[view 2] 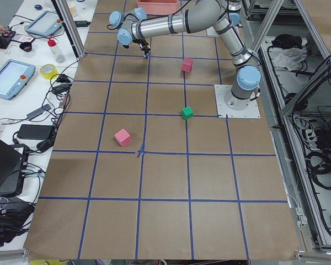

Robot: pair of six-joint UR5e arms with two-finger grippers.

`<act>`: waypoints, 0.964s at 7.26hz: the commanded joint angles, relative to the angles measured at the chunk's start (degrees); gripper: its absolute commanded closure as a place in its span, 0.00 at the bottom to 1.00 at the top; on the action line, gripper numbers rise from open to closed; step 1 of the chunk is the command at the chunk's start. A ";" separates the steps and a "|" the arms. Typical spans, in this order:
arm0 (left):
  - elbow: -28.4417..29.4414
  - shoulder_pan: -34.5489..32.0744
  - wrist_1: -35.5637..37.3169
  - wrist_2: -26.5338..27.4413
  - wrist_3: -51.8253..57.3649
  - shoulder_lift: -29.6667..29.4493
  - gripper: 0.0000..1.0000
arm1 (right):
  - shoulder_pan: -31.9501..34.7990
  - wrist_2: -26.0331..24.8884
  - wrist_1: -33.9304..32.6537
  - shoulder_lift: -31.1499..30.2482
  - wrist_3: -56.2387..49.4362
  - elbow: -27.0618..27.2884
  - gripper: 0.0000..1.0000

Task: Align button upright
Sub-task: 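Lower the button upright onto the table and open the left gripper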

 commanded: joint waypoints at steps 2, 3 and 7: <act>-0.25 0.00 0.20 0.46 0.22 1.12 0.15 | -0.06 0.00 -0.07 0.00 0.01 0.00 0.00; -0.07 0.09 0.11 1.42 0.31 2.61 0.10 | 0.02 0.00 -0.16 0.00 0.01 0.00 0.00; -6.02 1.32 -2.62 10.30 6.25 16.46 0.00 | 0.02 0.00 -0.33 -0.09 0.01 -0.17 0.00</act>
